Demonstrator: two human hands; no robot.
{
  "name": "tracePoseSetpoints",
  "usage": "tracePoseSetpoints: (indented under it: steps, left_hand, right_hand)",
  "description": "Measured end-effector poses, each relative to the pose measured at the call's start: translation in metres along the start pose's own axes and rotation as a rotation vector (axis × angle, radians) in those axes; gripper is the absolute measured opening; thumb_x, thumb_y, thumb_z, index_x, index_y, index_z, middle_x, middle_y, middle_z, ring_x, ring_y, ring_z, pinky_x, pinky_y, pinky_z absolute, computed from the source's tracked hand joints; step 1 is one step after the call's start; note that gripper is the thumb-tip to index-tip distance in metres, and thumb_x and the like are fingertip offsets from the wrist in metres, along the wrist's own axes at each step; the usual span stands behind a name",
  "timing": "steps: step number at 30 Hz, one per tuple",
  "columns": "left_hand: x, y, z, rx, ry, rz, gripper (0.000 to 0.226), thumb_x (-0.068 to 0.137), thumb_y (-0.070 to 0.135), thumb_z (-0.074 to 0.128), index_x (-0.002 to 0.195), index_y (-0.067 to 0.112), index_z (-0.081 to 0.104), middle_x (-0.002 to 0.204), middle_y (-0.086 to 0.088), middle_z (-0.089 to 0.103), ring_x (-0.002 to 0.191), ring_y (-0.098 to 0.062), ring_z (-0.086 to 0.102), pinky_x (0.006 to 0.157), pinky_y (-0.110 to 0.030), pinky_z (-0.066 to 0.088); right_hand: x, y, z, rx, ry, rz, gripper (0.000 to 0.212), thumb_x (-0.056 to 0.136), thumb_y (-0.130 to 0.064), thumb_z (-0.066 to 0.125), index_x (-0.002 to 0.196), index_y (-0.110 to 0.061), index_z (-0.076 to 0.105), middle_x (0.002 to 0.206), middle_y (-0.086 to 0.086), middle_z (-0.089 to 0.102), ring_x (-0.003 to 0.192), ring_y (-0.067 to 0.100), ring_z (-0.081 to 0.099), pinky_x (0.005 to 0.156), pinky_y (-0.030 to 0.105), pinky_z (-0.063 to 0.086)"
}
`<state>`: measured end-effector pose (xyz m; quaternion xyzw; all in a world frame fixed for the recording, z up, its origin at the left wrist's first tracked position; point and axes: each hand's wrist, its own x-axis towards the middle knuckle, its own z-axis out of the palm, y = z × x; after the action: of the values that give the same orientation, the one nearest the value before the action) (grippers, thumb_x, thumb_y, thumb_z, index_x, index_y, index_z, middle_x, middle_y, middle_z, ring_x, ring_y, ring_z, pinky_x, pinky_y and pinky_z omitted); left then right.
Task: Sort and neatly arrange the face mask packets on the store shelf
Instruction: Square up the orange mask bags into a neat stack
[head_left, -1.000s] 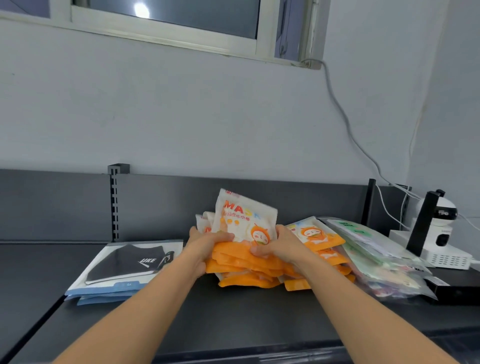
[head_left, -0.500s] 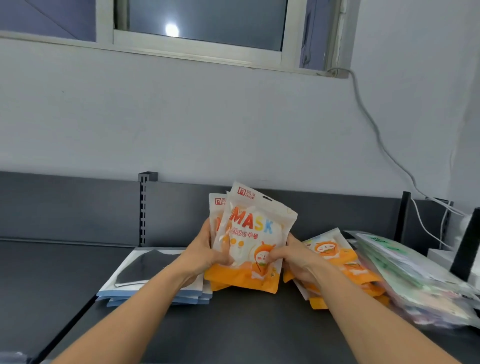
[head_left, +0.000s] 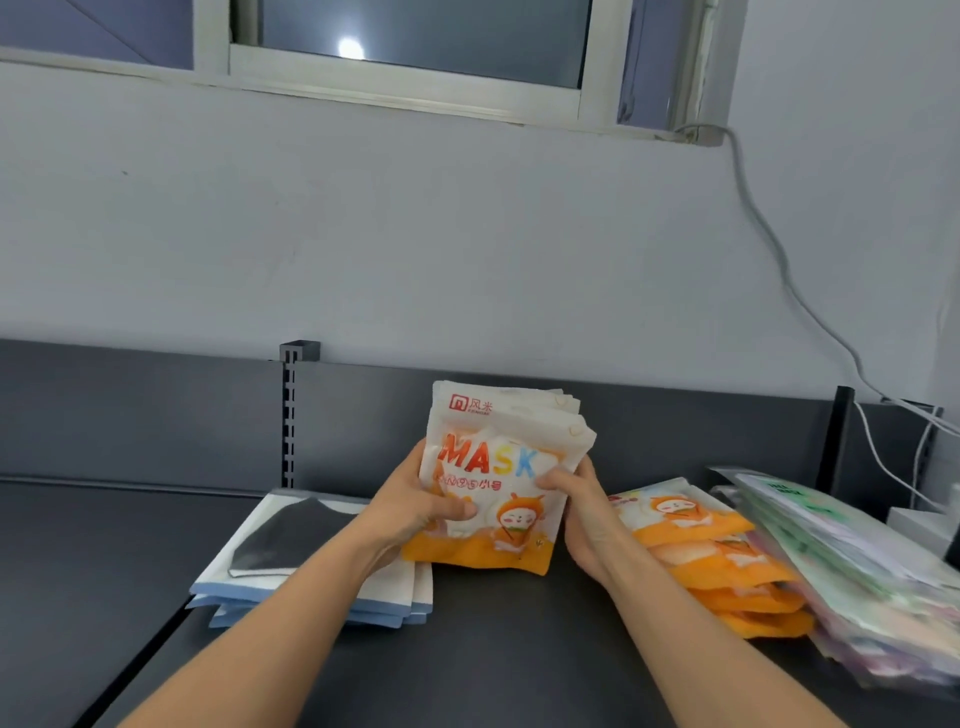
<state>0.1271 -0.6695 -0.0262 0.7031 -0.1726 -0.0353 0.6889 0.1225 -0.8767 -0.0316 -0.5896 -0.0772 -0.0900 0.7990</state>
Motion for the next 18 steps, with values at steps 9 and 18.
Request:
tracePoseSetpoints:
  steps: [9, 18]
  left_hand:
    - [0.017, -0.008, -0.003, 0.023, -0.016, -0.115, 0.056, 0.071, -0.011, 0.075, 0.115, 0.020, 0.059, 0.110, -0.002, 0.072, 0.107, -0.024, 0.066, 0.098, -0.049, 0.050]
    - [0.032, -0.019, 0.001, -0.091, -0.071, -0.132, 0.059, 0.070, -0.004, 0.079, 0.121, 0.018, 0.056, 0.109, -0.005, 0.073, 0.103, -0.026, 0.069, 0.094, -0.049, 0.053]
  right_hand:
    - [0.017, 0.011, -0.007, -0.081, -0.088, 0.067, 0.117, 0.032, -0.050, 0.097, 0.135, -0.025, 0.047, 0.123, 0.006, 0.069, 0.111, 0.026, 0.067, 0.095, 0.049, 0.054]
    - [0.022, 0.023, -0.012, -0.182, 0.025, 0.094, 0.108, 0.041, -0.059, 0.092, 0.134, -0.028, 0.048, 0.123, 0.003, 0.068, 0.107, 0.024, 0.070, 0.091, 0.050, 0.056]
